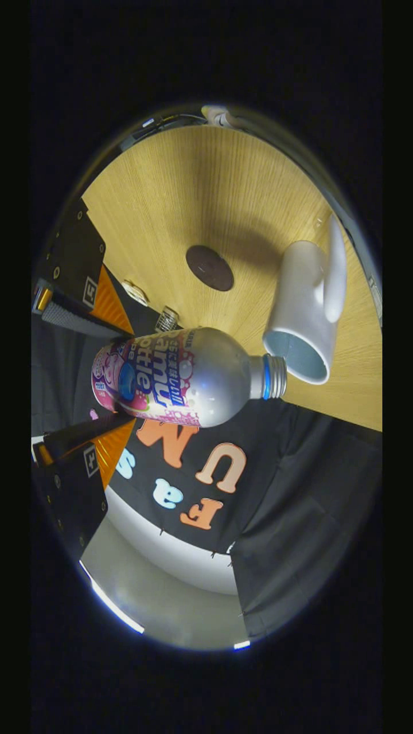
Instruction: Take the bottle from table, then pour the juice into the cup, finally place the bottle on the coaster
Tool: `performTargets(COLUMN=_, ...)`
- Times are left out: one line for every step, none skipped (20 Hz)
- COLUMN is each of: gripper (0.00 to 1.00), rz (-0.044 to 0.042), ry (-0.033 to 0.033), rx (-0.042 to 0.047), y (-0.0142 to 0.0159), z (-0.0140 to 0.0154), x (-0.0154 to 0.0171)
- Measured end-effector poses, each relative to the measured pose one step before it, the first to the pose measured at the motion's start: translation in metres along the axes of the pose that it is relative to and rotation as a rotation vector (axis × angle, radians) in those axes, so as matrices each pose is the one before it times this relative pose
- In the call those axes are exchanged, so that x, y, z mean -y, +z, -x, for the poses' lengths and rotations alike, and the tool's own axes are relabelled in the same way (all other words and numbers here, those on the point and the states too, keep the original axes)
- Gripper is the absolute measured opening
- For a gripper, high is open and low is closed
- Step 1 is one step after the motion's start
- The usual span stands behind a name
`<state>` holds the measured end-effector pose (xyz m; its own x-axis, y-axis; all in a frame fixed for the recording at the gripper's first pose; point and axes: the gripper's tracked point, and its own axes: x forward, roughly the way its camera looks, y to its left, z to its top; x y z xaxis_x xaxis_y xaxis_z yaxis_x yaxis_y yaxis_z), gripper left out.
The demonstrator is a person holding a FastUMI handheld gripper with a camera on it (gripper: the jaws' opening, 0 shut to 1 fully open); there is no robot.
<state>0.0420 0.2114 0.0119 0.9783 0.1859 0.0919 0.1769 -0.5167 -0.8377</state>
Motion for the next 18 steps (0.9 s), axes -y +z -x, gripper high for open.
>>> performTargets(gripper=0.71, rz=0.00331, ry=-0.00024, rx=0.00058, y=0.00166, z=0.00009, x=0.00161)
performTargets(gripper=0.71, rz=0.00088, ry=0.00368, rx=0.00269, y=0.00034, z=0.00053, x=-0.00047)
performTargets(gripper=0.71, rz=0.00452, ry=0.00293, rx=0.00154, y=0.00034, z=-0.00219, x=0.00119)
performTargets(gripper=0.71, rz=0.00952, ry=-0.00072, rx=-0.00032, y=-0.00053, z=0.00009, x=0.00152)
performTargets(gripper=0.7, rz=0.01002, ry=-0.0024, rx=-0.0001, y=0.00031, z=-0.00144, x=0.00349)
performTargets(gripper=0.71, rz=0.00794, ry=-0.00234, rx=-0.00042, y=0.00012, z=0.00084, x=0.0016)
performTargets(gripper=0.7, rz=0.00346, ry=0.00092, rx=0.00095, y=0.0004, z=-0.00226, x=0.00057)
performTargets(gripper=0.71, rz=0.00626, ry=-0.00137, rx=0.00091, y=-0.00017, z=-0.00013, x=0.00183)
performTargets(gripper=0.71, rz=0.01321, ry=-0.00397, rx=0.00186, y=0.0008, z=-0.00044, x=0.00135)
performTargets(gripper=0.71, rz=0.01011, ry=-0.00188, rx=0.00063, y=0.00139, z=0.00035, x=0.001)
performTargets(gripper=0.71, rz=0.00274, ry=0.0023, rx=-0.00076, y=0.00003, z=0.00085, x=-0.00025)
performTargets(gripper=0.71, rz=-0.00128, ry=0.00466, rx=0.00033, y=-0.00061, z=0.00018, x=-0.00082)
performTargets(gripper=0.71, rz=0.00011, ry=0.00353, rx=-0.00005, y=-0.00185, z=-0.00351, x=0.00005)
performTargets(gripper=0.7, rz=0.00135, ry=0.00216, rx=-0.00029, y=-0.00007, z=-0.00006, x=0.00016)
performTargets(gripper=0.7, rz=0.00009, ry=0.0022, rx=-0.00016, y=0.00066, z=0.00041, x=0.00005)
performTargets(gripper=0.7, rz=-0.0012, ry=0.00315, rx=0.00017, y=0.00057, z=0.00092, x=-0.00022)
performTargets(gripper=0.71, rz=-0.00081, ry=0.00067, rx=-0.00193, y=0.00034, z=0.00046, x=0.00033)
performTargets(gripper=0.7, rz=-0.00143, ry=0.00332, rx=0.0013, y=0.00018, z=0.00044, x=-0.00063)
